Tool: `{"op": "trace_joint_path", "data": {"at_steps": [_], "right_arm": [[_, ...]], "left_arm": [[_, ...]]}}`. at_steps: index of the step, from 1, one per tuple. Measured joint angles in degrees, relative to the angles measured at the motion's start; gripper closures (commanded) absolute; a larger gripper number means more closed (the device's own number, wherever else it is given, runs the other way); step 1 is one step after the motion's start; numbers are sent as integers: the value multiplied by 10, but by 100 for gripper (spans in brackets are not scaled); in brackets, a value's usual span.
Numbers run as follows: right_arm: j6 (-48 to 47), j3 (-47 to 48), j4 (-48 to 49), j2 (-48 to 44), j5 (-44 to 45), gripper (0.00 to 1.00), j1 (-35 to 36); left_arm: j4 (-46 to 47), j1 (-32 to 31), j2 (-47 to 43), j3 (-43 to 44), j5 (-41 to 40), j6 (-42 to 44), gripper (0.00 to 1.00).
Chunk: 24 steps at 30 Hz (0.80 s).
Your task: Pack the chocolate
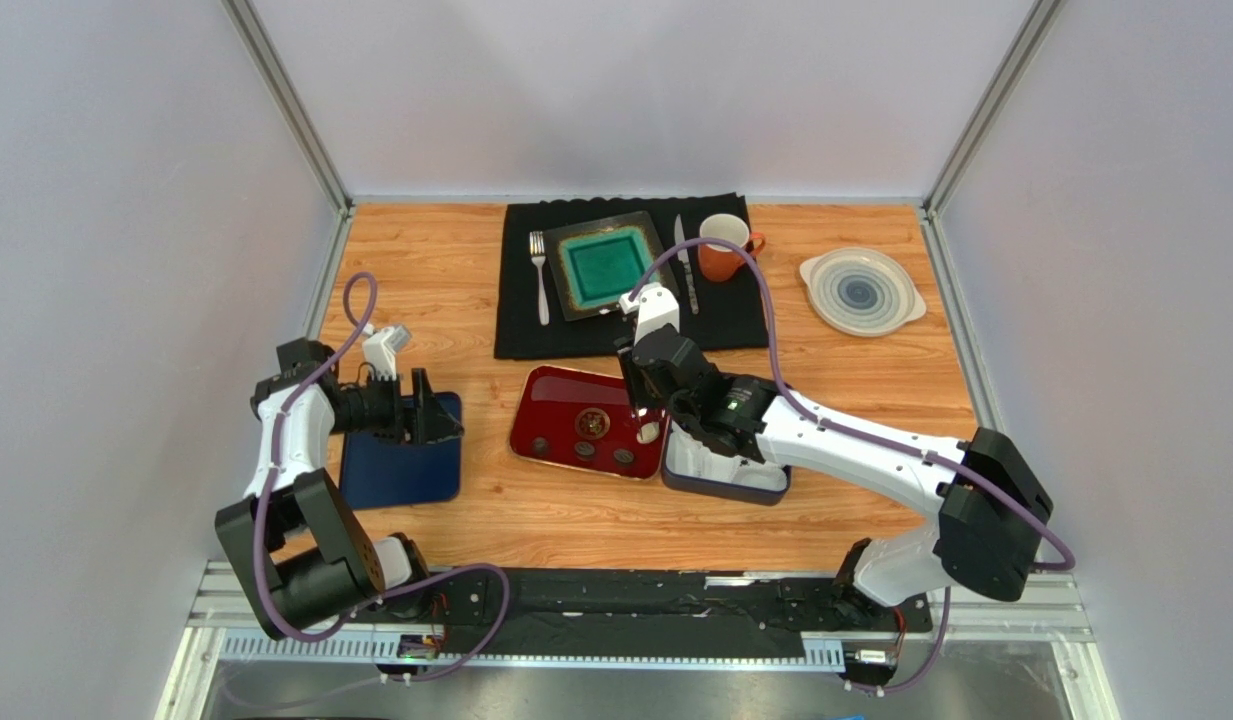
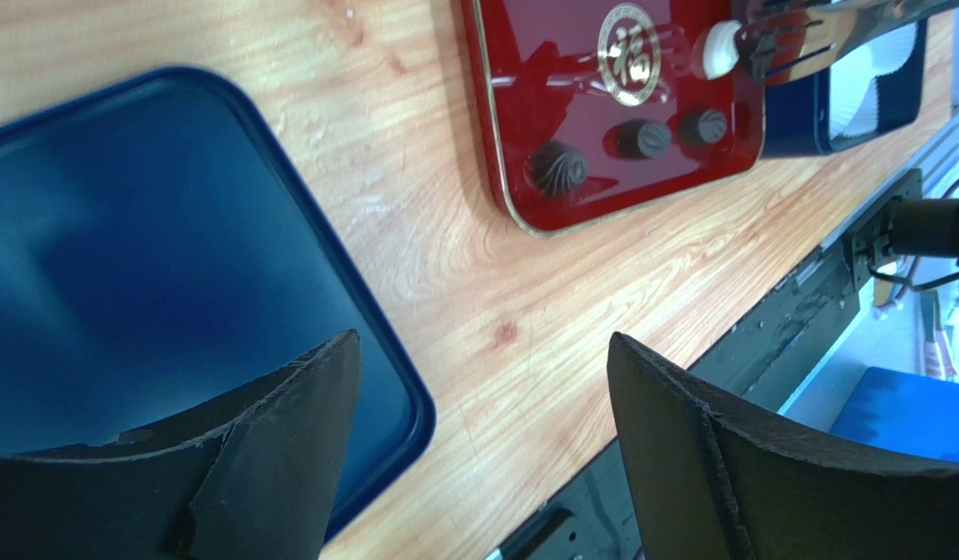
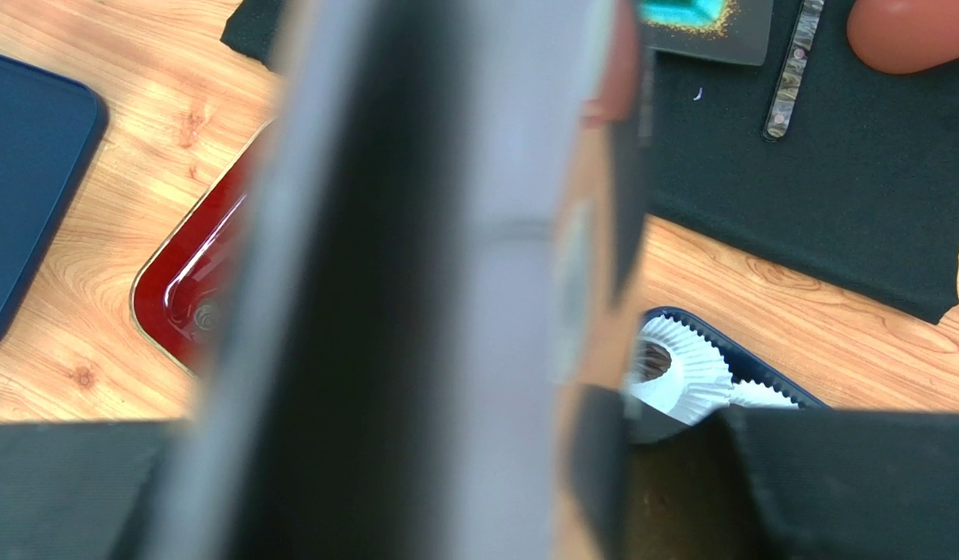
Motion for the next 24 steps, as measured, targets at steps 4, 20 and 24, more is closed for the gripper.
{"op": "trace_joint_path", "data": {"at_steps": [4, 20, 24], "right_arm": [[0, 0, 2, 2, 0, 60, 0], [11, 0, 10, 9, 0, 60, 0], [14, 0, 13, 9, 0, 60, 0]], "left_arm": [[47, -32, 18, -1, 6, -35, 12], [273, -229, 62, -31, -173, -153, 12], [300, -257, 78, -32, -205, -162, 12]]}}
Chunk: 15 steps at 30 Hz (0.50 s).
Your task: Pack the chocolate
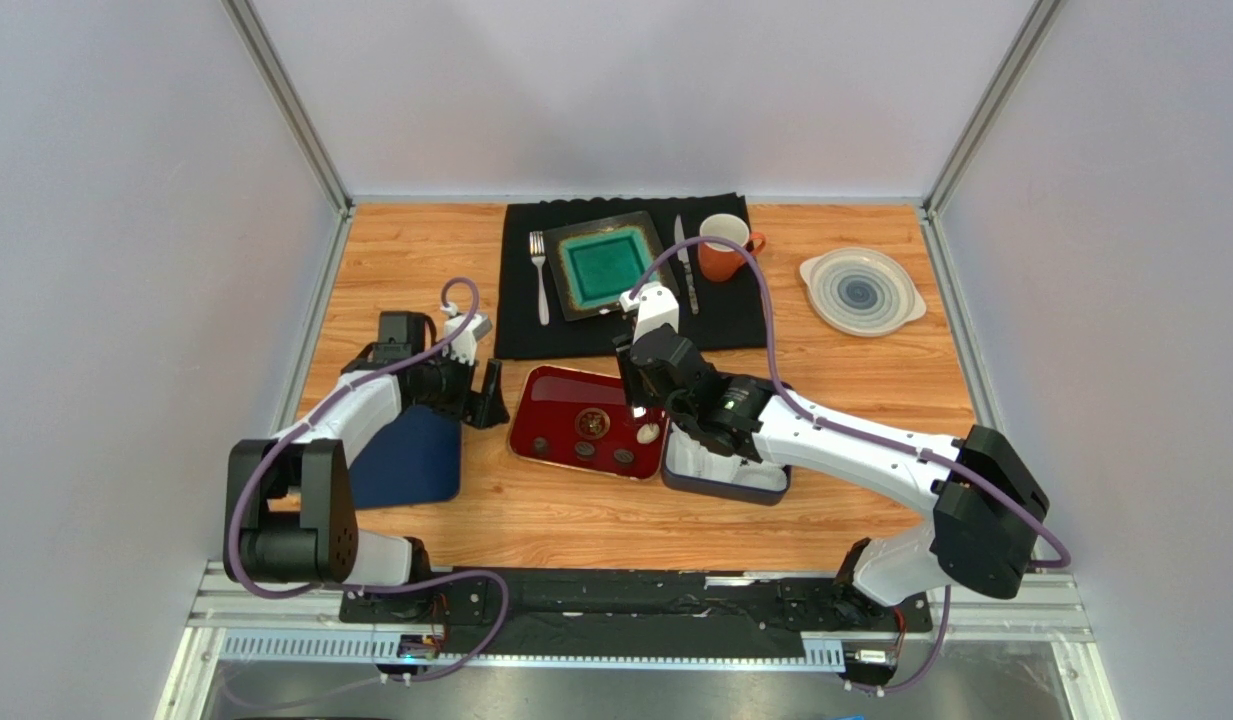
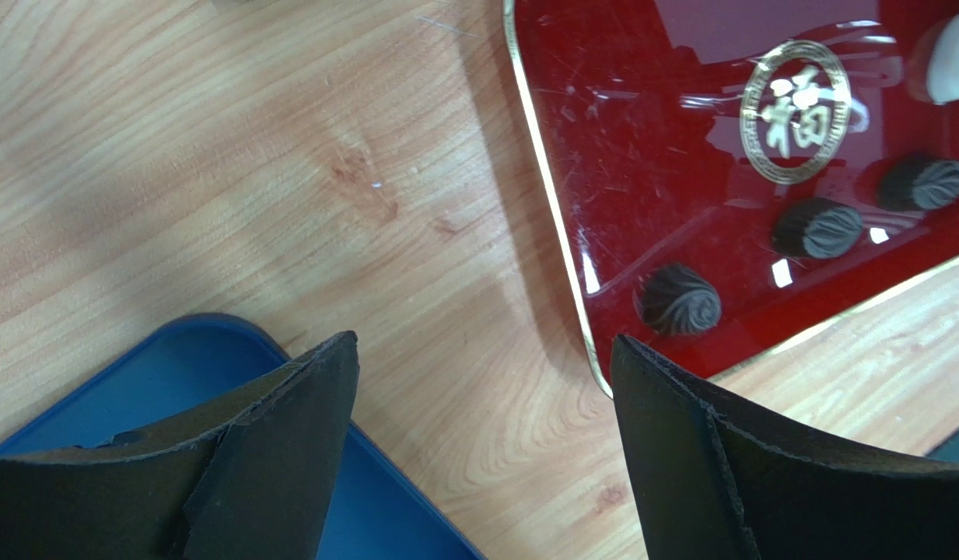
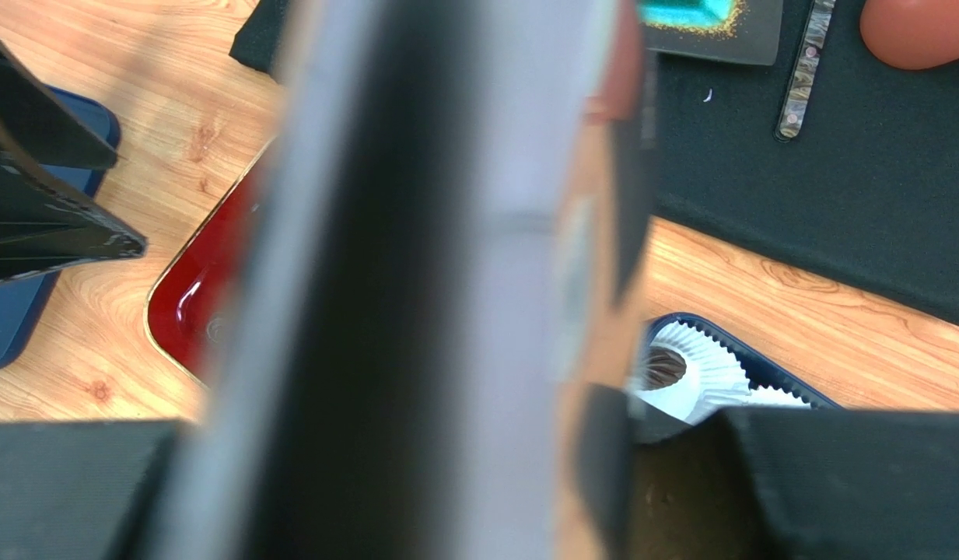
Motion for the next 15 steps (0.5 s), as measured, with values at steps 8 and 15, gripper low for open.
{"op": "trace_joint_path", "data": {"at_steps": [8, 15], "right_arm": [[7, 0, 4, 0, 0, 60, 0], [10, -2, 7, 0, 0, 60, 0]], "left_arm": [[26, -49, 16, -1, -44, -9, 12], [35, -79, 16, -12, -67, -8, 12]]}}
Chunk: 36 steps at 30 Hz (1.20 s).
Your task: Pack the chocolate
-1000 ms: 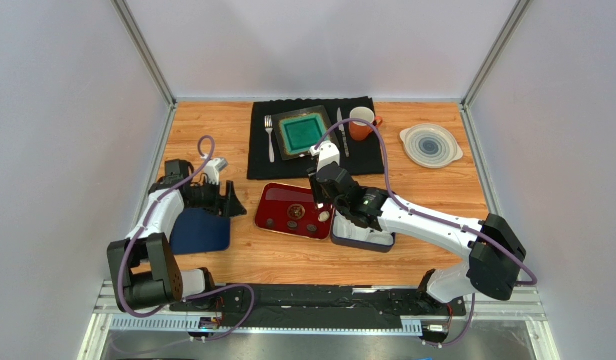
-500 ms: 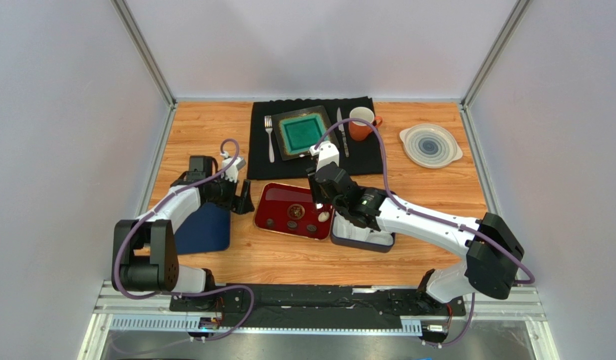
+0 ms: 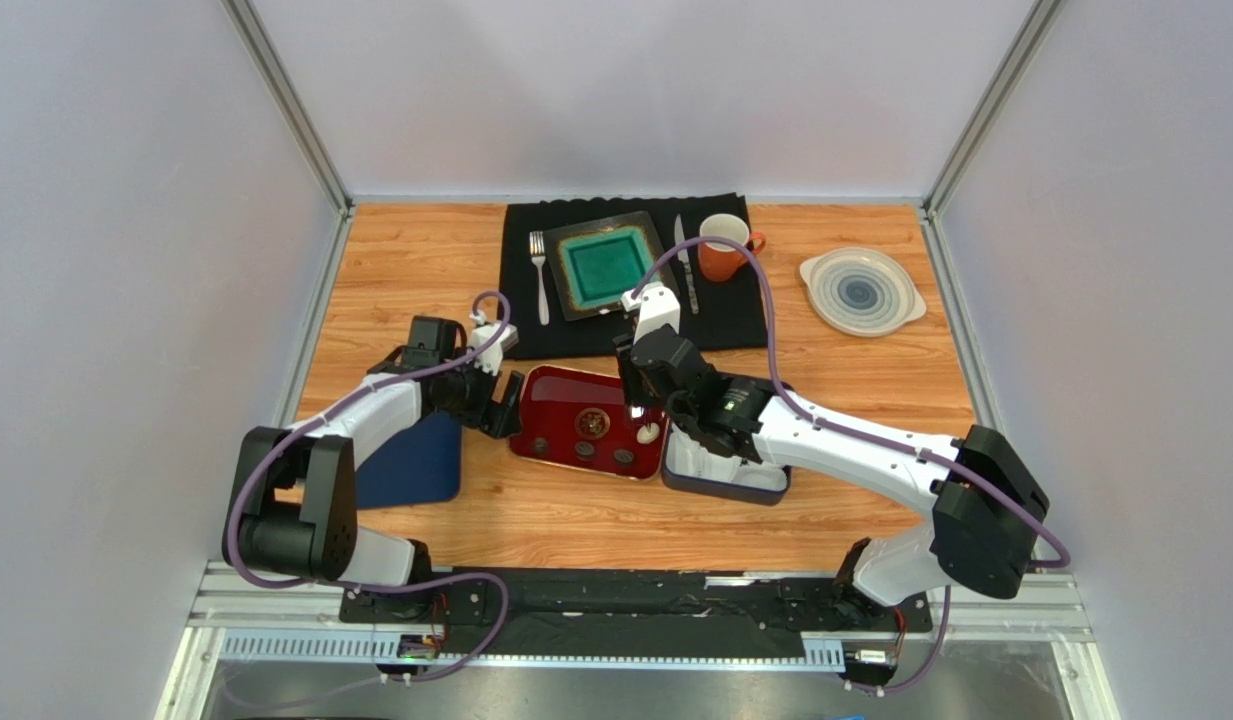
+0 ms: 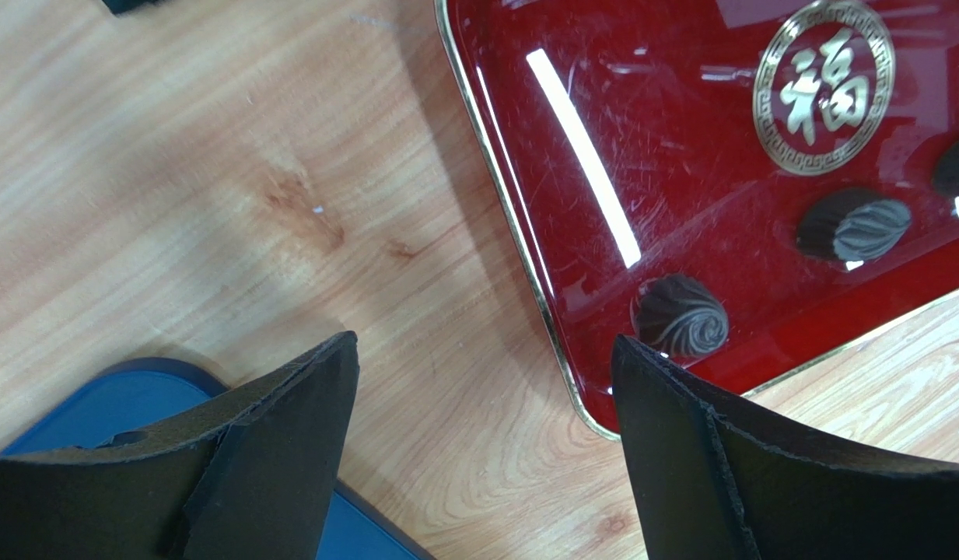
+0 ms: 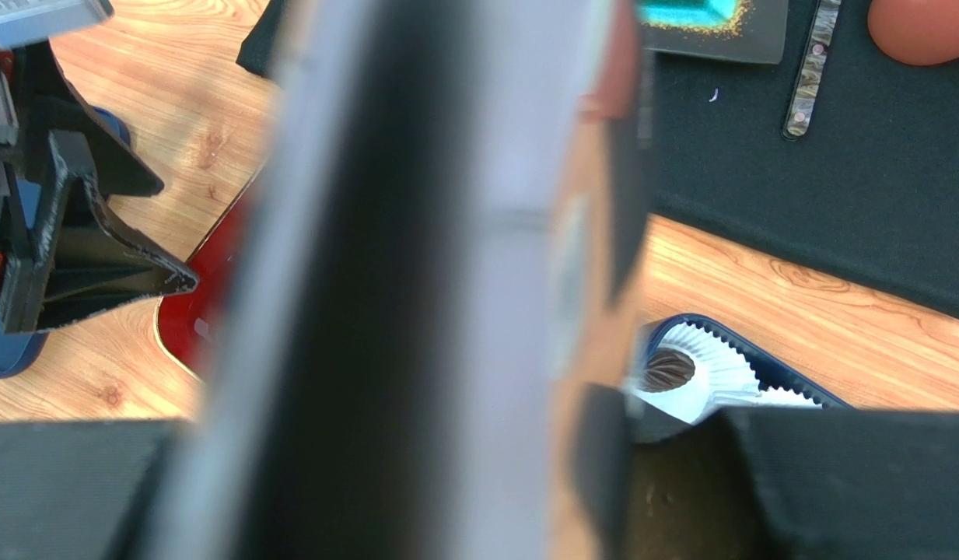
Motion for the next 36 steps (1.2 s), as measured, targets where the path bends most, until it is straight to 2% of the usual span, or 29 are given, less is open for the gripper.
{"op": "trace_joint_path", "data": {"at_steps": [10, 17, 36], "right_arm": [[4, -6, 3, 0, 0, 60, 0], [9, -11, 9, 0, -2, 60, 0], [21, -13, 15, 2, -8, 56, 0]], "left_arm": [[31, -45, -8, -26, -85, 26, 12], [39, -49, -48, -60, -125, 46, 12], [-16, -49, -101, -76, -136, 54, 11]]}}
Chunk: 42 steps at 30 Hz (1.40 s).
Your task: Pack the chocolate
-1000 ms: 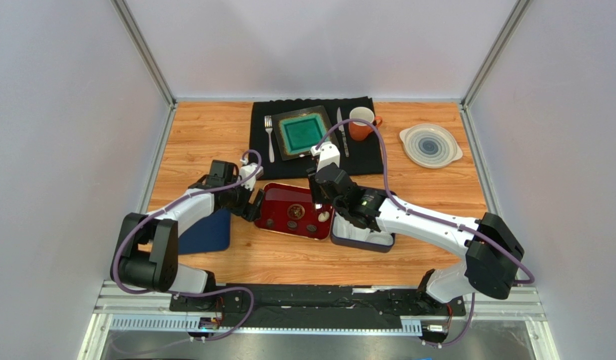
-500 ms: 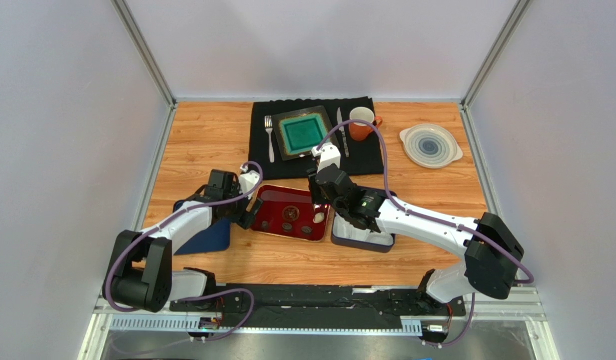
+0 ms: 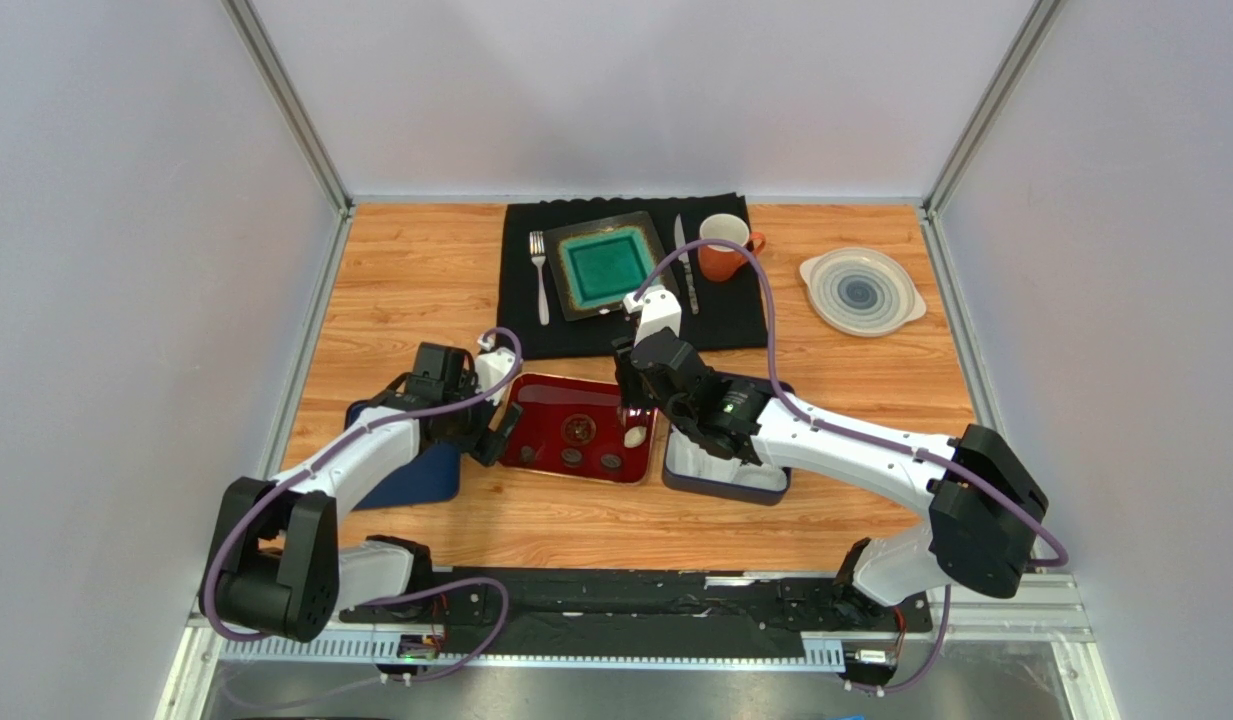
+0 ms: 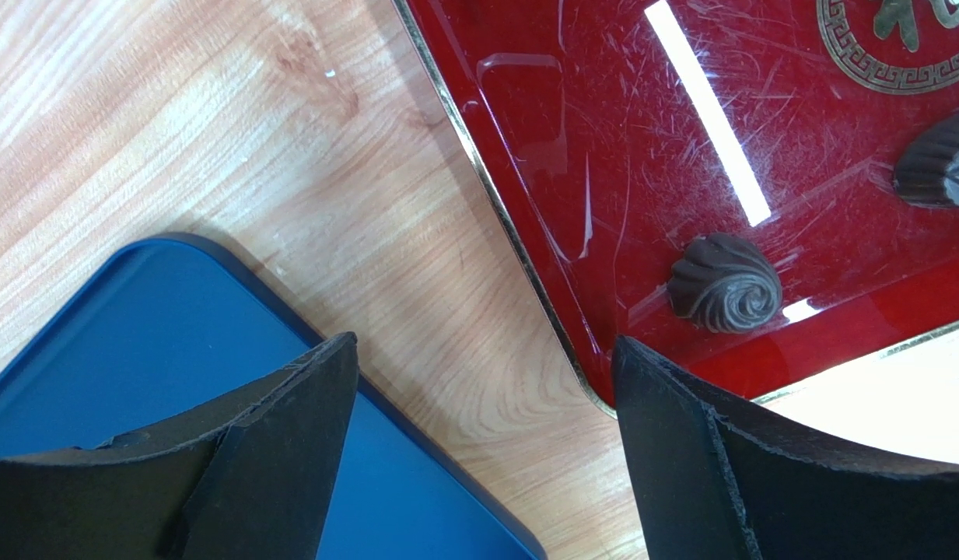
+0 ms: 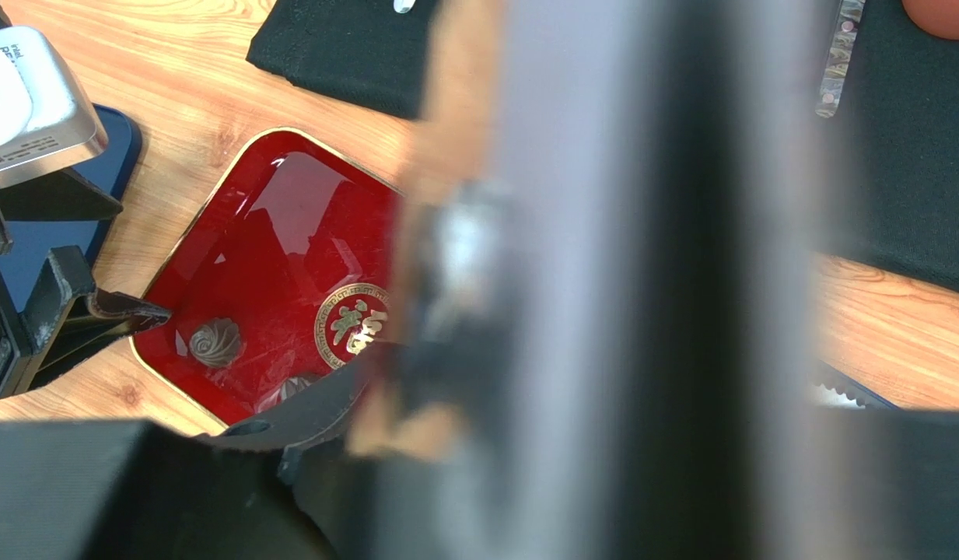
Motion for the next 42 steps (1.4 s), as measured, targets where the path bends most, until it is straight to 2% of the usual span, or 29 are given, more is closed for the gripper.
{"op": "trace_joint_path", "data": {"at_steps": [30, 42], "right_arm": [[-4, 14, -10, 0, -1, 55, 5], [-18, 16, -17, -1, 2, 55, 7]], "left_arm": [[-37, 0, -4, 4, 0, -4, 11], [-60, 0, -5, 44, 14, -16, 5]]}}
